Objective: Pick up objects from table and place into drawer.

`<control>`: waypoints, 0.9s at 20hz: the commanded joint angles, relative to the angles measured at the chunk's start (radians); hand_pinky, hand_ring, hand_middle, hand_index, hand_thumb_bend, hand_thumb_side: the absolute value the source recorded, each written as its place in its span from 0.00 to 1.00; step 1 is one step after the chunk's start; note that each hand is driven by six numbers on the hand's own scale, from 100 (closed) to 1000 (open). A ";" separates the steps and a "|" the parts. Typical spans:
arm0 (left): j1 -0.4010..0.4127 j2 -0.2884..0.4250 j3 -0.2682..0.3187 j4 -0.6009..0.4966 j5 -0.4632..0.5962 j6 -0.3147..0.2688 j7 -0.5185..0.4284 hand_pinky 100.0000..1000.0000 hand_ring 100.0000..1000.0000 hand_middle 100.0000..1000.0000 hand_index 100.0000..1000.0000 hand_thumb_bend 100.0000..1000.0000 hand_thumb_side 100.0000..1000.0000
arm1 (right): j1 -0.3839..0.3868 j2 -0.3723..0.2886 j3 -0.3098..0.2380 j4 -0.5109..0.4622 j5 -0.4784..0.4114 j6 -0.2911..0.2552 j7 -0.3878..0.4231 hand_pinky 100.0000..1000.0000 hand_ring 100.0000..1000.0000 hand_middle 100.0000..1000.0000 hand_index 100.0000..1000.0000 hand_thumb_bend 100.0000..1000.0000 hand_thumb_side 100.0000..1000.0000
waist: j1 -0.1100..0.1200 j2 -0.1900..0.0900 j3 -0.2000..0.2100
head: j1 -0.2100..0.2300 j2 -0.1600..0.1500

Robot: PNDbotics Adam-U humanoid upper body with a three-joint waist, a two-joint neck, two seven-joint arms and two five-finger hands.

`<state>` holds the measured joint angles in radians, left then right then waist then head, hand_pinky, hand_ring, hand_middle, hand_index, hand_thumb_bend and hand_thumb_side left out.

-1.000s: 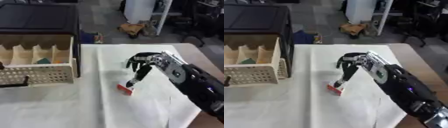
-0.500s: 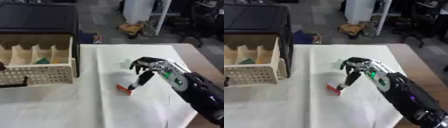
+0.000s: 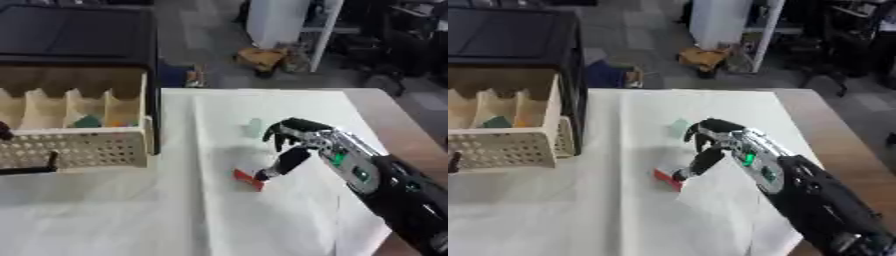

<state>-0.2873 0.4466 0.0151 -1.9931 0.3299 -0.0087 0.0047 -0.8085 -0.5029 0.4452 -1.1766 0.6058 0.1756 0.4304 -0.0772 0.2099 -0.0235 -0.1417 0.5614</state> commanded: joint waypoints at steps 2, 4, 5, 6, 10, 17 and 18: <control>-0.010 0.007 0.002 -0.007 0.004 0.009 0.000 0.48 0.47 0.54 0.69 0.02 1.00 | -0.007 -0.010 -0.016 -0.023 0.004 0.005 -0.018 0.69 0.73 0.45 0.79 0.70 0.42 | 0.002 -0.011 0.003 | -0.001 -0.007; -0.010 0.005 0.002 -0.007 0.004 0.010 0.001 0.48 0.47 0.54 0.69 0.02 1.00 | -0.001 -0.007 -0.017 -0.026 0.001 0.009 -0.020 0.69 0.73 0.45 0.79 0.70 0.41 | 0.001 -0.010 0.006 | -0.003 -0.007; -0.010 0.004 0.002 -0.007 0.004 0.011 0.001 0.48 0.47 0.54 0.69 0.02 1.00 | 0.002 -0.005 -0.018 -0.028 -0.001 0.012 -0.021 0.69 0.73 0.44 0.79 0.70 0.41 | 0.000 -0.010 0.007 | -0.003 -0.007; -0.010 0.003 0.002 -0.007 0.004 0.013 0.001 0.48 0.47 0.54 0.69 0.02 1.00 | 0.005 -0.003 -0.019 -0.030 -0.001 0.015 -0.024 0.69 0.73 0.44 0.79 0.70 0.41 | 0.000 -0.009 0.007 | -0.004 -0.007; -0.011 0.000 0.003 -0.007 0.003 0.018 0.002 0.48 0.47 0.54 0.68 0.02 1.00 | 0.017 0.005 -0.022 -0.031 0.003 0.024 -0.035 0.69 0.73 0.44 0.79 0.69 0.40 | -0.001 -0.008 0.010 | -0.007 -0.010; -0.011 -0.003 0.002 -0.007 0.008 0.020 0.004 0.48 0.47 0.53 0.68 0.02 1.00 | 0.037 0.022 -0.026 -0.030 0.011 0.032 -0.040 0.68 0.73 0.43 0.79 0.68 0.38 | -0.001 -0.009 0.014 | -0.011 -0.014; -0.010 -0.004 0.002 -0.007 0.008 0.021 0.003 0.48 0.47 0.53 0.68 0.02 1.00 | 0.041 0.024 -0.028 -0.031 0.012 0.035 -0.044 0.68 0.73 0.43 0.79 0.68 0.38 | -0.001 -0.009 0.014 | -0.011 -0.015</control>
<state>-0.2919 0.4373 0.0152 -1.9946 0.3333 0.0054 0.0064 -0.7550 -0.4667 0.4321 -1.1884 0.6067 0.2074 0.3909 -0.0804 0.2135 -0.0102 -0.1505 0.5584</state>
